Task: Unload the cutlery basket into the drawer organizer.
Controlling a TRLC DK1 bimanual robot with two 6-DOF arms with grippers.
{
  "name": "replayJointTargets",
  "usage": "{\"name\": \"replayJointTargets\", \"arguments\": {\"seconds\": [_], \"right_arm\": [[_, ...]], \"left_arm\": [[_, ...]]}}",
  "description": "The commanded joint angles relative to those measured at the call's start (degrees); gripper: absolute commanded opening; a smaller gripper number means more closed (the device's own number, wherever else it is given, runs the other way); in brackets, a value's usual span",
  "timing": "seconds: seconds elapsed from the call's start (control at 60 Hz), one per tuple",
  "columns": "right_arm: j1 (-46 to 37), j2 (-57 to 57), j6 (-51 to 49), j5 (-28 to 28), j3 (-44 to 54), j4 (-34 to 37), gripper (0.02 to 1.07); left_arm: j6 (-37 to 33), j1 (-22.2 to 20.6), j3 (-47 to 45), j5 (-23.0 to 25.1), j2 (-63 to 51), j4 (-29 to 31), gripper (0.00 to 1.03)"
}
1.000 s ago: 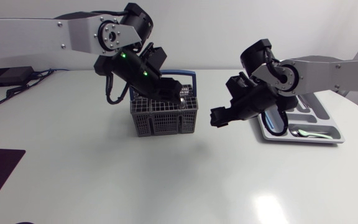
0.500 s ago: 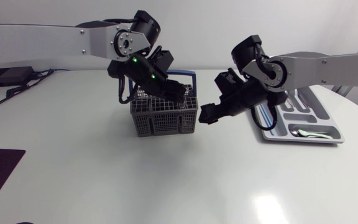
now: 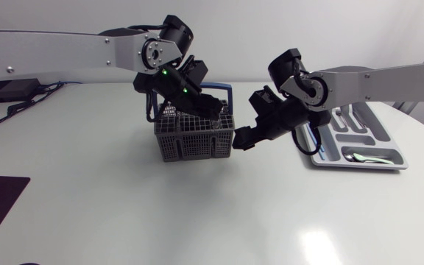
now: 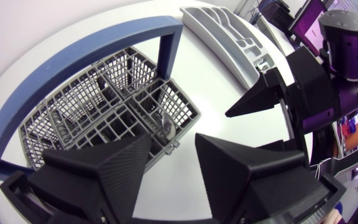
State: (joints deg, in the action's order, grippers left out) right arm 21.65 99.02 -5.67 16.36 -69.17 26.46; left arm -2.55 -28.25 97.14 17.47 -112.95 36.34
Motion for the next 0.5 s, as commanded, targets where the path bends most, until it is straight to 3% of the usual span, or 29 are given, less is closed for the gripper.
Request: {"name": "replayJointTargets", "arguments": {"seconds": [0.0,0.483], "right_arm": [[-0.12,1.00,-0.83,0.34,-1.41,-0.71,0.90],[-1.61,0.91,-6.90,4.12,0.00,-3.96,0.89]], "left_arm": [[1.67,0.30,1.82,0.02,-1.58,0.14,0.42],[-0.27,0.21,-0.38,0.02,-2.28,-1.01,0.29]]}}
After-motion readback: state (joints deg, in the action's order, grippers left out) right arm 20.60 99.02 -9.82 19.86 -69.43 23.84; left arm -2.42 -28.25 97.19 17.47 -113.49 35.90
